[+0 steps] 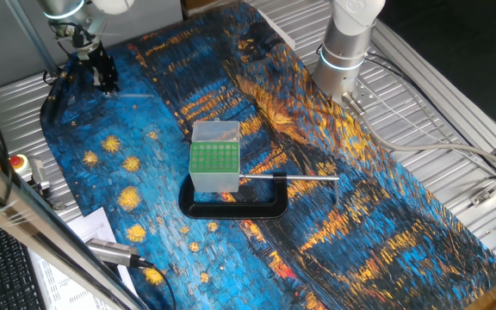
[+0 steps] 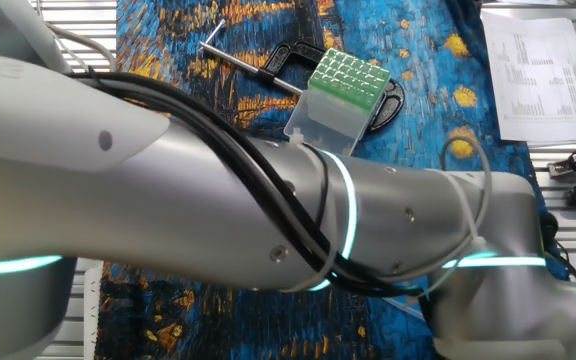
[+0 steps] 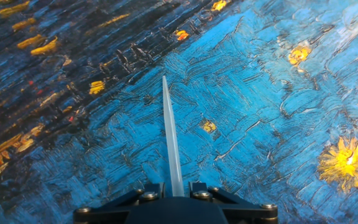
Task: Insert a large pipette tip into the holder for large pipette tips
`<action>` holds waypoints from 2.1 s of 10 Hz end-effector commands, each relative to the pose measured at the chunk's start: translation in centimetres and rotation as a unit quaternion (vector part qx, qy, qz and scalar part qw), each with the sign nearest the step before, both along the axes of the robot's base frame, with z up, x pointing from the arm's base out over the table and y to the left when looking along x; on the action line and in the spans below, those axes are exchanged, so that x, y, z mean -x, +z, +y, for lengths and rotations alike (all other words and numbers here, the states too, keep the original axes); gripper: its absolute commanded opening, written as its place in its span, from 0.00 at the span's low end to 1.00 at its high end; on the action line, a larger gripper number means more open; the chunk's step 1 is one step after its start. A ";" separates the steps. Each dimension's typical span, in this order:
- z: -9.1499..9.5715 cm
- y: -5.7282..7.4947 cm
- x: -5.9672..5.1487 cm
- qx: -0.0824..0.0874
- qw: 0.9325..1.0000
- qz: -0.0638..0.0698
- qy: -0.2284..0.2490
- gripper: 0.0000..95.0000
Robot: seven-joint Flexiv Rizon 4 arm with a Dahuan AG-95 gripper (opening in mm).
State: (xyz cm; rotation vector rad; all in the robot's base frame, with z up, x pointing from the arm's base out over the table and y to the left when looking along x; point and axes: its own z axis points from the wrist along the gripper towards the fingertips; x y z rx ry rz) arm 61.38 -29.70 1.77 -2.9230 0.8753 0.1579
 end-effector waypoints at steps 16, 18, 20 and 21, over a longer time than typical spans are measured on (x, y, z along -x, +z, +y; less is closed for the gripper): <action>-0.1 -0.9 0.1 0.006 1.000 -0.022 -0.014 0.00; 0.0 -0.2 0.0 0.009 0.999 -0.018 -0.032 0.00; 0.1 0.9 -0.2 0.011 0.999 -0.014 -0.050 0.00; 0.3 2.4 -0.3 0.014 0.997 -0.009 -0.069 0.00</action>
